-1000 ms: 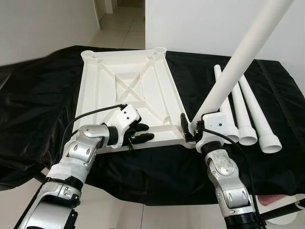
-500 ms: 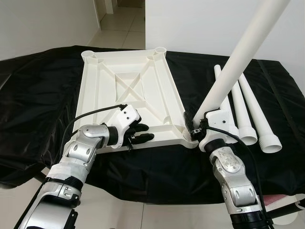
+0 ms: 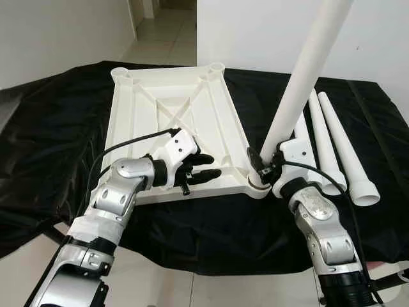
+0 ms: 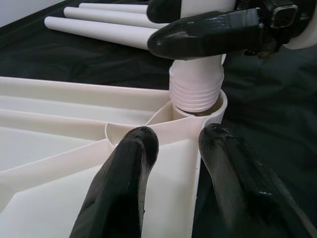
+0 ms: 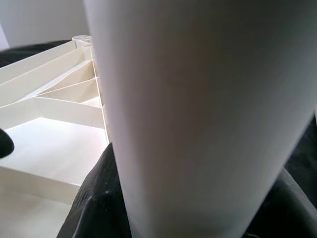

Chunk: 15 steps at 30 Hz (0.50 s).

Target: Building children table

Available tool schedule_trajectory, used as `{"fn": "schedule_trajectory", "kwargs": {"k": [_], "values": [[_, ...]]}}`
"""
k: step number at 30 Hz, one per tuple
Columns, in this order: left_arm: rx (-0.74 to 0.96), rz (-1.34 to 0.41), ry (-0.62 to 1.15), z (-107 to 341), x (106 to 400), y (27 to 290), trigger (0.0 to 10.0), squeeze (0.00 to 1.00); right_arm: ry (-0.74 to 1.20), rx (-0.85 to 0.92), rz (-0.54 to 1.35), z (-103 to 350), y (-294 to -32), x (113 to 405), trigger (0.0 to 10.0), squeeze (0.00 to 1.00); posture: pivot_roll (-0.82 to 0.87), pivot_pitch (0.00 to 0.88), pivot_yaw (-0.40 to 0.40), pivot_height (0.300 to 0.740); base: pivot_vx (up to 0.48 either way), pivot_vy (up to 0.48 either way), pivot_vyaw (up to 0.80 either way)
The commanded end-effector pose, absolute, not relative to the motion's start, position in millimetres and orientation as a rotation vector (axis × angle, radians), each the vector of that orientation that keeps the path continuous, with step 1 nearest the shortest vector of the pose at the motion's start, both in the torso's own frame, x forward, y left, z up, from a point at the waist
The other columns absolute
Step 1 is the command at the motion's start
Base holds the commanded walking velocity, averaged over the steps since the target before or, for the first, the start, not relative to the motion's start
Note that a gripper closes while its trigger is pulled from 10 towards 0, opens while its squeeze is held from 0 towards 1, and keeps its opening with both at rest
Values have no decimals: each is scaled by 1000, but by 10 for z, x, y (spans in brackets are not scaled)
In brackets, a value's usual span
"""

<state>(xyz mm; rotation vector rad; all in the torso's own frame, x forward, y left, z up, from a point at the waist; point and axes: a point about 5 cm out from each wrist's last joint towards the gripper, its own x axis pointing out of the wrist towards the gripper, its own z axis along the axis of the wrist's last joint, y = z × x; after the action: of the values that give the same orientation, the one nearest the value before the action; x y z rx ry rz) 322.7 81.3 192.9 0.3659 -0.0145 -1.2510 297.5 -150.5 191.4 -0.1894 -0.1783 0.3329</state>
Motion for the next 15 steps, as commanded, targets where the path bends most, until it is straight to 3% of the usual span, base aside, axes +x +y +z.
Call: {"fn": "schedule_trajectory", "kwargs": {"k": [1,10,15], "values": [[369,-1208,7,1875,3231,814,10000,0,-102,-161,335,1816,-1558,3003,0,0,-86,92,51,740,0,0,0],[377,-1210,19,1841,3220,778,10000,0,-42,-106,376,1773,-1568,3015,0,0,-89,88,51,740,0,0,0],[376,-1192,32,1817,3230,802,10000,0,-36,-111,461,1717,-1515,2874,0,0,-86,84,45,740,0,0,0]]}}
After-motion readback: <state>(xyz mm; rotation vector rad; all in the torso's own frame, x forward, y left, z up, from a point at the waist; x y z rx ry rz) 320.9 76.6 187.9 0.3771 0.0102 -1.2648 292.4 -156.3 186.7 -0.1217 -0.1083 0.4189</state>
